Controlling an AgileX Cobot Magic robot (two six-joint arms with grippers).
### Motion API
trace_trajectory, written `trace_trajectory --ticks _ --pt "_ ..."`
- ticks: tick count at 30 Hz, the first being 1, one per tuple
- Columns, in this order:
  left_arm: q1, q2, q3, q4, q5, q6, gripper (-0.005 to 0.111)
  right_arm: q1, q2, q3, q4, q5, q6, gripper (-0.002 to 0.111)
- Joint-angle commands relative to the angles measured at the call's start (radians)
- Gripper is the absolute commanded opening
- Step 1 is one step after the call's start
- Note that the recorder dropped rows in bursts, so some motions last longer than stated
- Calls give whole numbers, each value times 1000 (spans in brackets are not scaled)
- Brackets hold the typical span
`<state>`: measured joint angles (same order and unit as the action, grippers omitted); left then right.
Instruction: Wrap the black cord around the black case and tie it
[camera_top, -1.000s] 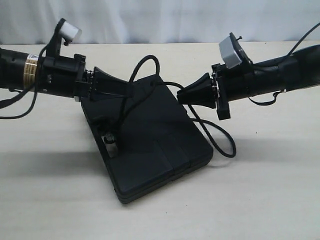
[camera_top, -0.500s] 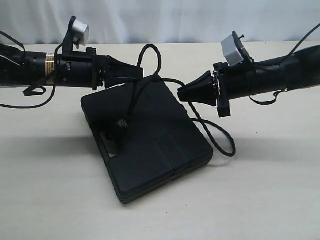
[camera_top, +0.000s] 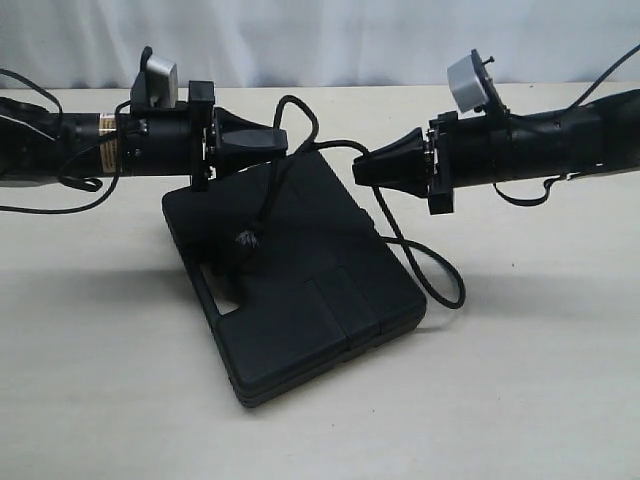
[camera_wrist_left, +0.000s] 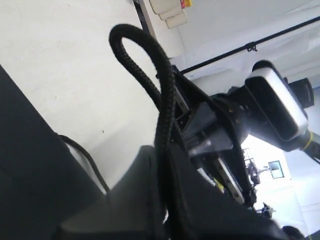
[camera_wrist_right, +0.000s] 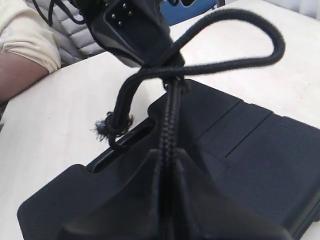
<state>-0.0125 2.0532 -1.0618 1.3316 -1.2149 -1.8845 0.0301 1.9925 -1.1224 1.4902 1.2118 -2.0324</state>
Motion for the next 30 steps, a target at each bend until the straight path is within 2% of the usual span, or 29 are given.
trace_trajectory --ticks 1,11,21,30 --pt "-2 -3 -5 -38 -6 -77 0 -5 -1 -5 9 9 72 4" --pt "-3 -3 -5 -12 -6 -90 0 54 61 -3 136 9 480 4" --pt "9 -3 -5 52 -6 -72 0 54 103 -5 173 9 511 4" --pt "57 -3 -5 51 -6 -65 0 54 103 -5 175 9 533 4"
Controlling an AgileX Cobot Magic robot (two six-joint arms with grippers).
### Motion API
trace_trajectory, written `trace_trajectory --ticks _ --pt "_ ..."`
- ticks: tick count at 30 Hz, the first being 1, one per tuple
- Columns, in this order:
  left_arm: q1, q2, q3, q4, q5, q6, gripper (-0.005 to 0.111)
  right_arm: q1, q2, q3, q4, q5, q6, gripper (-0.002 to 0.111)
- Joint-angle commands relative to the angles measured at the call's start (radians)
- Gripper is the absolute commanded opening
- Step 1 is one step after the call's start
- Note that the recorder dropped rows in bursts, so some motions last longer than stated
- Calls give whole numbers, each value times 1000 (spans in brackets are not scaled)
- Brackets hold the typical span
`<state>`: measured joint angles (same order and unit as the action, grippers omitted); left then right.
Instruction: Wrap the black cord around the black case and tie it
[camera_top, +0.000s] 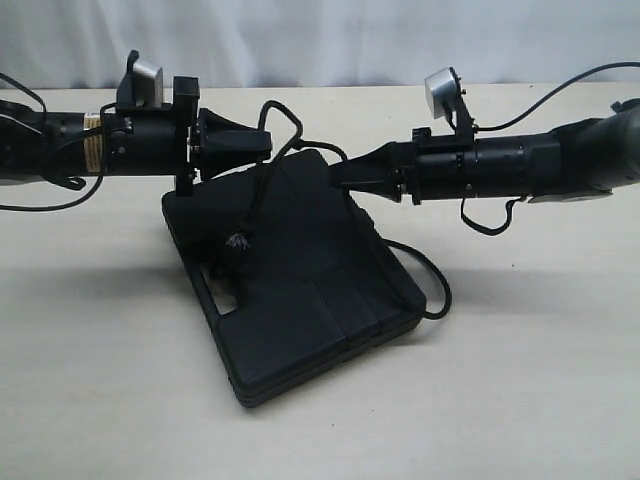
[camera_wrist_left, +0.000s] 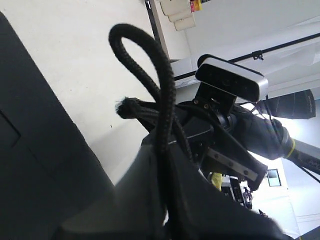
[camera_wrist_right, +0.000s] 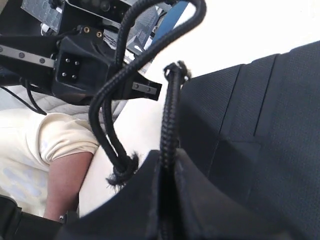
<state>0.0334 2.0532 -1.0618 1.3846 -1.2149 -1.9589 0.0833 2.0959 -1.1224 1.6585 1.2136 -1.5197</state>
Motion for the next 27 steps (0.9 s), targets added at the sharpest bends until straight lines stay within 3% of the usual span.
trace_trajectory --ticks 1,11,15,21,27 --pt "12 -3 -5 -2 -6 10 0 1 -1 -5 6 7 28 4" --pt "12 13 -5 25 -6 -39 0 57 -1 -5 -1 7 85 4" --pt "18 6 -11 41 -6 113 0 52 -5 -5 -22 7 68 4" --pt "21 -73 -70 162 -6 313 0 -35 -84 -5 -176 7 89 4" --pt "-28 -176 -78 360 226 313 0 -43 -200 -5 -199 -19 83 4"
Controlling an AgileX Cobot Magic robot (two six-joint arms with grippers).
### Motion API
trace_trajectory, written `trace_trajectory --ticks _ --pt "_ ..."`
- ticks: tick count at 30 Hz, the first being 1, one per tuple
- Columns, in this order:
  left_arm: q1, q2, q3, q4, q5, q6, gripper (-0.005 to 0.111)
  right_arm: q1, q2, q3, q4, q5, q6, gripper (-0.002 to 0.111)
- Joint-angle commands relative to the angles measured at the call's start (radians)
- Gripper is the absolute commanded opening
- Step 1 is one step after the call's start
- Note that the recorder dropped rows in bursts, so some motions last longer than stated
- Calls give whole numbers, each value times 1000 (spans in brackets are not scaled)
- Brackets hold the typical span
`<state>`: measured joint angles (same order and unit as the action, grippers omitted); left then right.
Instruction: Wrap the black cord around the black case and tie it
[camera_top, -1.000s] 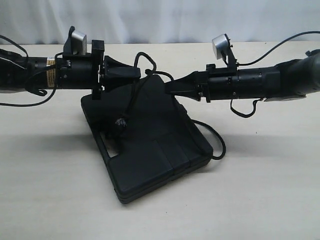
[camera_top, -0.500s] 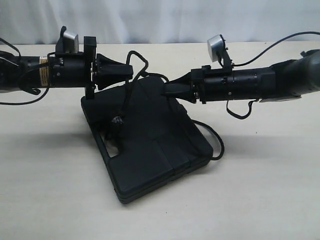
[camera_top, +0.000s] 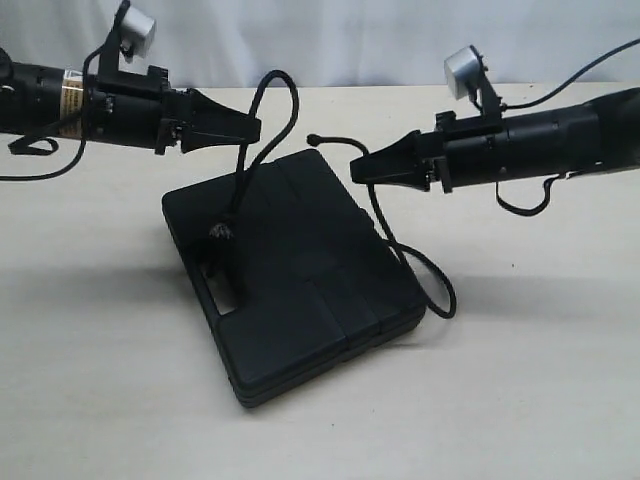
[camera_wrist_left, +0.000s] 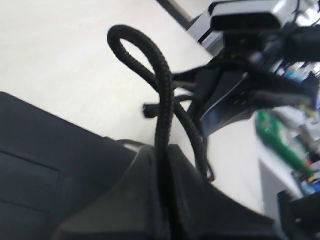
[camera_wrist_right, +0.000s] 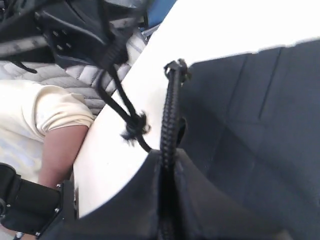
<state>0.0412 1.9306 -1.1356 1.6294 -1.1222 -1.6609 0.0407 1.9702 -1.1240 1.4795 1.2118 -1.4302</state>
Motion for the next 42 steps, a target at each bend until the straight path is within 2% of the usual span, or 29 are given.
trace_trajectory --ticks 1,7,15,21,28,30,37,42 --pt "-49 -67 -4 115 162 22 0 9 -96 -3 -20 -37 -4 4" --pt "-113 -101 -4 115 250 69 0 93 -152 -3 -34 -162 24 4" --pt "-135 -101 -4 115 213 89 0 188 -154 -3 -82 -426 80 4" --pt "-135 -101 -4 115 140 125 0 195 -154 -3 45 -422 30 4" --pt "-135 -101 -4 115 123 125 1 195 -192 -3 46 -370 2 4" --pt "-135 -101 -4 115 131 130 7 193 -215 -3 41 -388 -5 4" --pt "-135 -101 -4 115 143 143 41 193 -251 -3 -114 -423 85 4" --pt "-135 -101 -5 115 144 143 52 195 -251 -3 -156 -428 138 4"
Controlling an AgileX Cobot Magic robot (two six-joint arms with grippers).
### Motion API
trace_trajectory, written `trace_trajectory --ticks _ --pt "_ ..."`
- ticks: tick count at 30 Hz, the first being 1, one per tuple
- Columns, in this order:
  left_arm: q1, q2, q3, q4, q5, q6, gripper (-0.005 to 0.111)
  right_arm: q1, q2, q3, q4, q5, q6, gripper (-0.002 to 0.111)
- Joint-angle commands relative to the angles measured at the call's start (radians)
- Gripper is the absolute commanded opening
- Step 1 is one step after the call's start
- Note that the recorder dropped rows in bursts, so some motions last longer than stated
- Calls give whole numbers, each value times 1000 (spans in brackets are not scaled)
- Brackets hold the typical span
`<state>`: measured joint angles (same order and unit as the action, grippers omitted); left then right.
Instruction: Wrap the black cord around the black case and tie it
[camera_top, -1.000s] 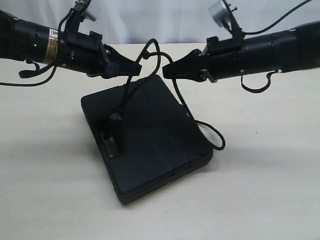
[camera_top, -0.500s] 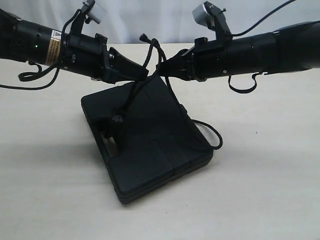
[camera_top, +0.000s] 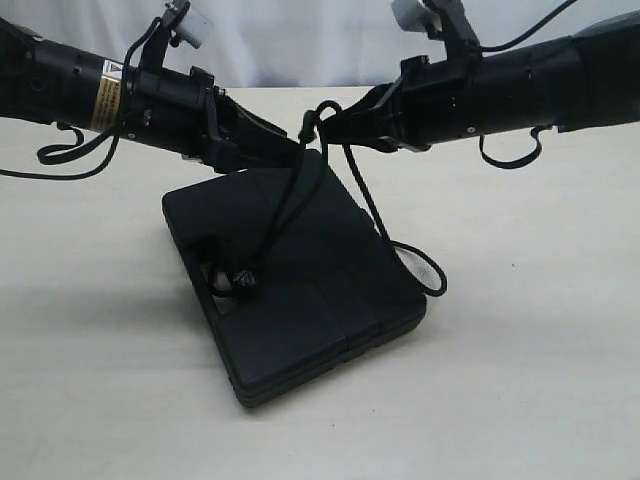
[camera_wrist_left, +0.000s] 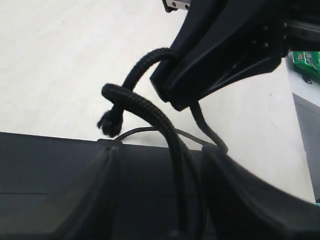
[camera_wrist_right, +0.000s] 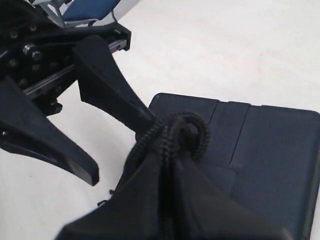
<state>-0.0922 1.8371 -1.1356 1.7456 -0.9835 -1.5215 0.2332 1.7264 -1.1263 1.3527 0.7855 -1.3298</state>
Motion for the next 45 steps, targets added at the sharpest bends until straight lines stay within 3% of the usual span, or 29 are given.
trace_trajectory --ticks 1,10,14,18,23,31,40,45 --pt "-1 -7 -5 -1 7 4 53 2 -7 -1 -29 6 37 4" --pt "-1 -7 -5 -1 53 4 52 2 -7 21 -204 58 183 4" --pt "-1 -7 -5 -1 146 4 52 2 -7 86 -206 41 187 4" --pt "-1 21 -5 -1 141 4 52 5 27 104 -174 12 201 4" --pt "-1 30 -5 -1 125 4 52 61 83 104 -164 -177 201 4" --pt "-1 59 -5 -1 130 4 52 59 85 104 -168 -309 292 4" --pt "-1 100 -5 -1 98 -18 52 59 85 104 -493 -283 498 4" --pt "-15 107 -5 -1 80 -18 52 59 66 104 -593 -210 462 4"
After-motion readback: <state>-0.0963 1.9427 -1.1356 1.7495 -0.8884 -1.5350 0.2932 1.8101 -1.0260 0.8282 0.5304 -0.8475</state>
